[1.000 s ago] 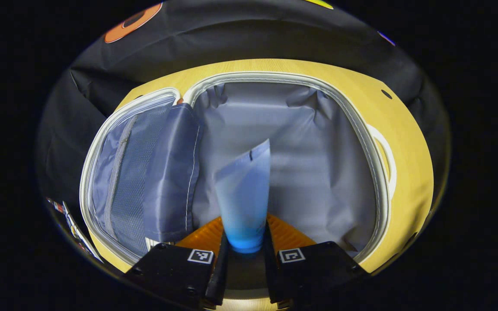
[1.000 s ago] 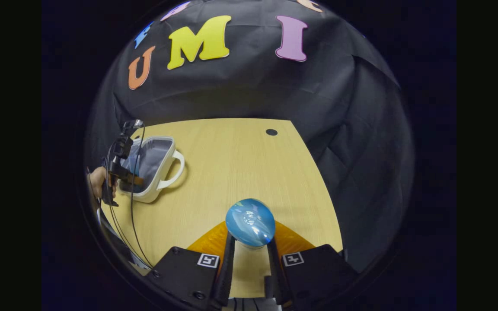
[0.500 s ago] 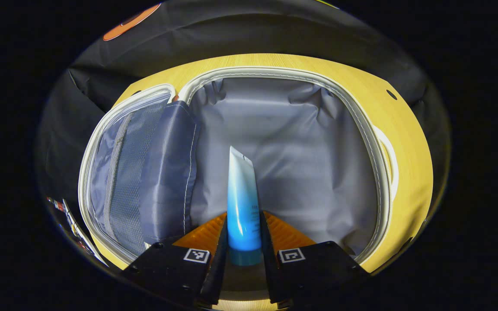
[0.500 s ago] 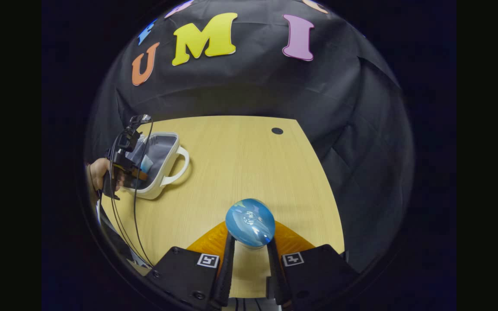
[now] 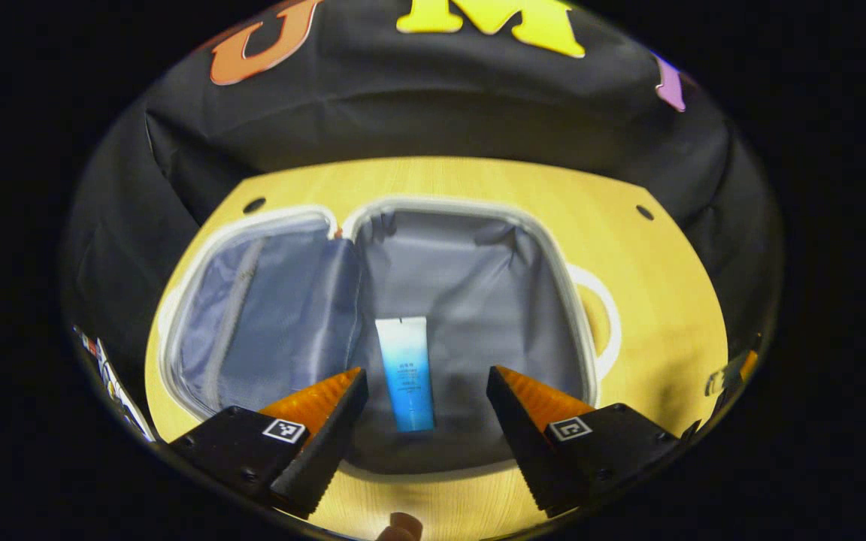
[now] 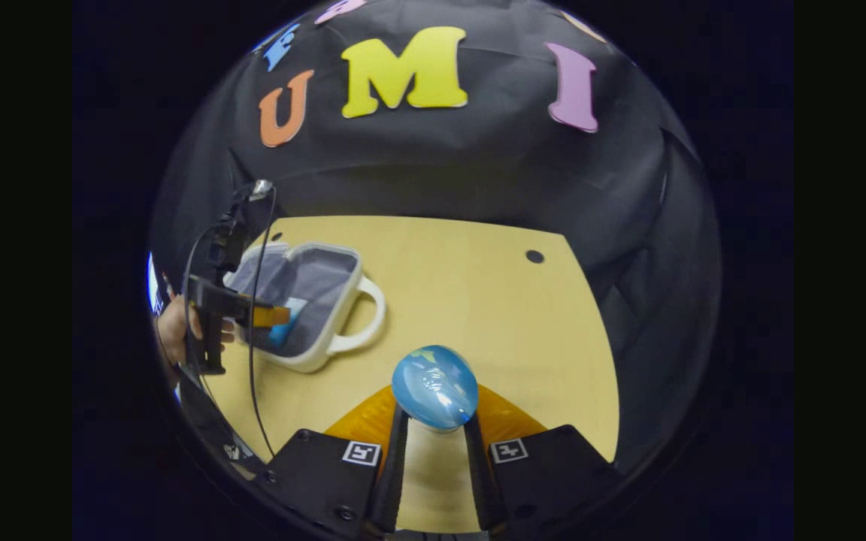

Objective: First open the suitcase, pack the skin care products into it, and then close the suitcase.

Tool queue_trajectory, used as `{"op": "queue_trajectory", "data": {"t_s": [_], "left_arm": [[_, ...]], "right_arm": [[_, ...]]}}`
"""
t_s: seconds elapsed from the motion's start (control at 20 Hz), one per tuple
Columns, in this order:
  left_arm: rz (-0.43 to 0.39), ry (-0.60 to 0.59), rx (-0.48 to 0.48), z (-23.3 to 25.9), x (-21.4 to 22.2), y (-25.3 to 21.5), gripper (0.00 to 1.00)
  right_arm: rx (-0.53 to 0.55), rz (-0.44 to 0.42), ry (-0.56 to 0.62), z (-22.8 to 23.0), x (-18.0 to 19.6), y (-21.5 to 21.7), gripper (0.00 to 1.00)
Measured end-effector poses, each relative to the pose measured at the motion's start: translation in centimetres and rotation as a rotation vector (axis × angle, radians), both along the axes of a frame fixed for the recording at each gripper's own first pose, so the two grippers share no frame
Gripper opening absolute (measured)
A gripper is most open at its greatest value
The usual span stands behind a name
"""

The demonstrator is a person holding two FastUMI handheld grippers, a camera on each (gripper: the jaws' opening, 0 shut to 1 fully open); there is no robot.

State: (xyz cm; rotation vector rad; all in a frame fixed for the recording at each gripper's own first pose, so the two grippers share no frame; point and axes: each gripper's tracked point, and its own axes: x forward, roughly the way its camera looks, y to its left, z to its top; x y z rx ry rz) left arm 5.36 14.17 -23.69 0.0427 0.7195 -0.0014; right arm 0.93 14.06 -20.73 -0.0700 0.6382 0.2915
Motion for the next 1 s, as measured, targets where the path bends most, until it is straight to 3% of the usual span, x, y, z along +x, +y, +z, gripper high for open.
{"op": "queue_trajectory", "data": {"t_s": [0.25, 0.5, 0.75, 0.85, 0.9, 1.0], "left_arm": [[0.021, -0.168, 0.021, 6.0, -4.1, 3.2, 1.0], [0.107, -0.288, -0.008, 9.0, -7.5, 9.0, 1.0], [0.148, -0.4, 0.012, 10.3, -10.0, 14.6, 1.0], [0.168, -0.417, 0.028, 10.4, -10.7, 16.5, 1.0], [0.178, -0.425, 0.03, 10.6, -10.9, 17.2, 1.0], [0.194, -0.471, 0.042, 11.6, -11.2, 18.5, 1.0]], "right_arm": [[0.037, 0.118, -0.015, 2.0, 4.6, 11.0, 0.34], [0.039, 0.173, 0.115, -2.7, 5.9, 20.0, 0.36], [-0.012, 0.123, 0.303, -8.5, 4.8, 22.3, 0.36], [0.005, 0.086, 0.314, -8.7, 5.6, 23.2, 0.39], [0.016, 0.067, 0.328, -8.5, 6.1, 23.3, 0.34], [0.042, 0.006, 0.356, -8.7, 7.5, 23.5, 0.36]]}}
